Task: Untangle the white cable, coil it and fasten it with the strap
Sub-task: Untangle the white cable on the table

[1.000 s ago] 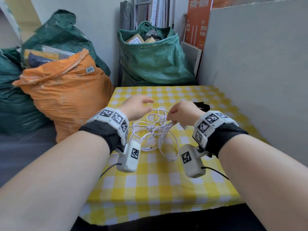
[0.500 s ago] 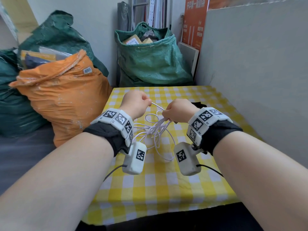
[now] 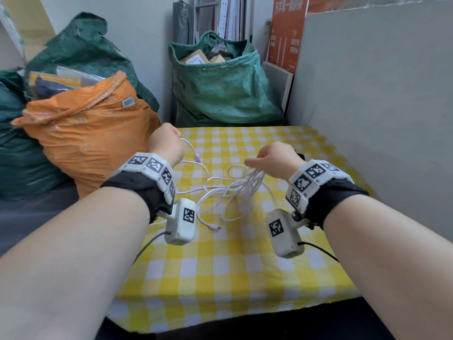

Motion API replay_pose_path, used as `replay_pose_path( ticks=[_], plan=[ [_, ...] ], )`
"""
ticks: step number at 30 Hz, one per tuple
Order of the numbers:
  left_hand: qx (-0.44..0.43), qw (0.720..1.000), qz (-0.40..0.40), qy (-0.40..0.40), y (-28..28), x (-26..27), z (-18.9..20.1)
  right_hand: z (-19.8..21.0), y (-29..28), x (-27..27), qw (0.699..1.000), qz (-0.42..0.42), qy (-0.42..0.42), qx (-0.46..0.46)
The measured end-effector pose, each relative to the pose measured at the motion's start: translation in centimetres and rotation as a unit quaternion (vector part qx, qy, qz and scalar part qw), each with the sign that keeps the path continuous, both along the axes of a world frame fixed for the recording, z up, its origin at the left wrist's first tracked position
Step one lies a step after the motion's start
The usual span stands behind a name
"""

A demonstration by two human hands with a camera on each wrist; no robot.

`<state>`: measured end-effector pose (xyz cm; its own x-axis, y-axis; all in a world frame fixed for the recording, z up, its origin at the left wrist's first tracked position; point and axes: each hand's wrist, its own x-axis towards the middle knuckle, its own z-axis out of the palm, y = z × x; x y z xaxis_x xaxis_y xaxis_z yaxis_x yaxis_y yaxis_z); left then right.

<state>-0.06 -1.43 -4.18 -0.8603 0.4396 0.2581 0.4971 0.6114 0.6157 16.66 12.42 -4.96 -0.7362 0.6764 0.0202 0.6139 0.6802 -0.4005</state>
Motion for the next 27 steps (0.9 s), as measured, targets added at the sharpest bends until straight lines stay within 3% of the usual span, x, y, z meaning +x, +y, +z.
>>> replay_pose_path(
  ticks=[2, 5, 10, 14, 18, 23, 25, 27],
  plan=[
    [0.028, 0.999, 0.004, -0.028, -0.3, -0.4, 0.0, 0.3, 0.7, -0.2, 0.994, -0.049, 0.086, 0.040],
    [-0.002, 0.998, -0.018, -0.053, -0.1, -0.7, -0.3, 1.2, 1.2, -0.8, 0.978, -0.063, 0.189, 0.062],
    [-0.183, 0.977, -0.075, -0.084, 0.4, -0.4, -1.4, 2.3, 0.4, -2.0, 0.965, -0.039, 0.251, 0.059],
    [-0.114, 0.977, -0.162, -0.083, 1.2, 0.6, -2.3, 2.1, -0.5, -3.2, 0.964, -0.011, 0.264, -0.009],
    [-0.134, 0.951, -0.254, -0.110, 2.0, 2.1, -3.1, 1.5, -0.5, -3.5, 0.959, -0.004, 0.282, -0.037],
    [-0.033, 0.916, -0.332, -0.221, 2.8, 2.8, -3.4, 1.4, -0.2, -3.5, 0.953, 0.061, 0.269, -0.125],
    [-0.004, 0.895, -0.355, -0.271, 2.9, 3.4, -3.1, 1.3, 0.0, -3.5, 0.949, 0.093, 0.259, -0.156],
    [0.005, 0.906, -0.337, -0.258, 3.2, 3.8, -2.8, 1.1, 0.2, -3.6, 0.944, 0.102, 0.255, -0.184]
  ],
)
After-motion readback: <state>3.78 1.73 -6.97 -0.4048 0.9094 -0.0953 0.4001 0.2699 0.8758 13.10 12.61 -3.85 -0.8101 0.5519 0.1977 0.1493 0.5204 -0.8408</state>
